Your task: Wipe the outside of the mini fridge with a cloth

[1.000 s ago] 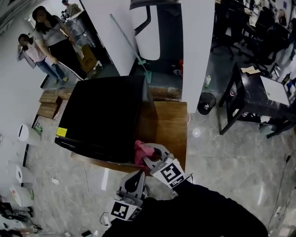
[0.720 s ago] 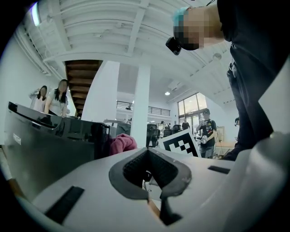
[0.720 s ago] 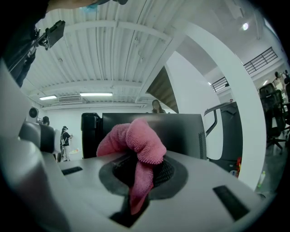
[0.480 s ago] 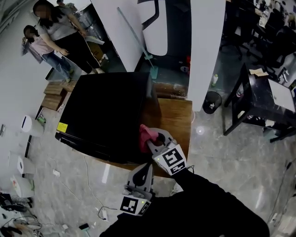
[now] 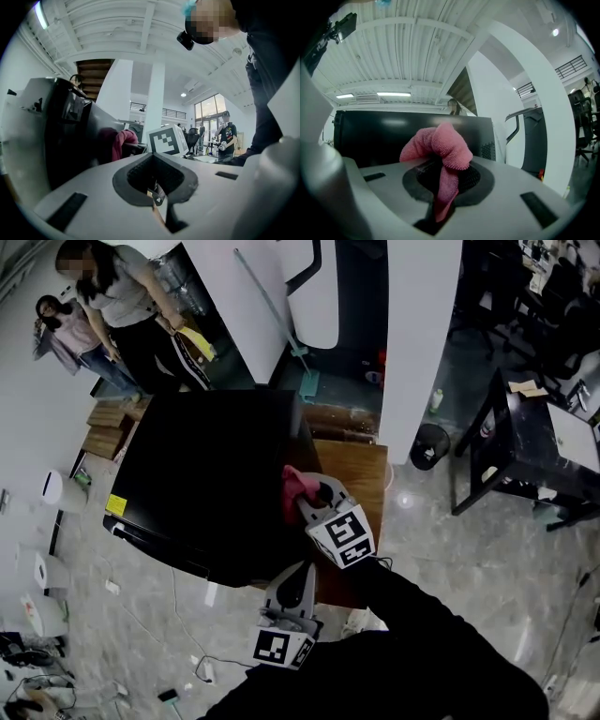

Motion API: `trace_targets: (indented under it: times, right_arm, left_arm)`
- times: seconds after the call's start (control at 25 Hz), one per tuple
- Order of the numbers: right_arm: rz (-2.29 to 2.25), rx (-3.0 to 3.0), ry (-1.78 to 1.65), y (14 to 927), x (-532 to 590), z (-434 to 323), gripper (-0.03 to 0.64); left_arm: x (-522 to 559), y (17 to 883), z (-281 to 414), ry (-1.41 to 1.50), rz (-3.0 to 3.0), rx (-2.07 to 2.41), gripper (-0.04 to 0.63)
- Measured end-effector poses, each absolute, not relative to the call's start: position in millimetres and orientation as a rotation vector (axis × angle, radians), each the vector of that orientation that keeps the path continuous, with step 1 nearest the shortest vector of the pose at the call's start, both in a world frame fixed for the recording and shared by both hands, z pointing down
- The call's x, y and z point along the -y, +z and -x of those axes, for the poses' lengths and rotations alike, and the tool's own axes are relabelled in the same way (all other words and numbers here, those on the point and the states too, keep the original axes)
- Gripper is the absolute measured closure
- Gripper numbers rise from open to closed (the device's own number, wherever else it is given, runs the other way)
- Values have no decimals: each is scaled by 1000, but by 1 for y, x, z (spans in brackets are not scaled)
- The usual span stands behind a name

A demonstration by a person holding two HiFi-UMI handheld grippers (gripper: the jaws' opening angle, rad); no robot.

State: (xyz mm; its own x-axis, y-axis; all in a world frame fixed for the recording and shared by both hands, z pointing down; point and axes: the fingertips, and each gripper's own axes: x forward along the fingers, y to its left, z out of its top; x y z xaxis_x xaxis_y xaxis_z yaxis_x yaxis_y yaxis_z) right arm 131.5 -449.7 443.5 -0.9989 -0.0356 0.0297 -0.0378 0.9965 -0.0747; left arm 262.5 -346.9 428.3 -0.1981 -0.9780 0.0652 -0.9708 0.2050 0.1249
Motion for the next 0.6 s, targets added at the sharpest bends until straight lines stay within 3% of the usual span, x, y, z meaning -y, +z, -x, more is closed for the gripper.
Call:
trace_targets:
  times: [0.6]
  right_arm:
    - [-179,3060,123,462,545,-87,569]
  left_arm:
    - [397,443,-248,-59,-1862,2355,591]
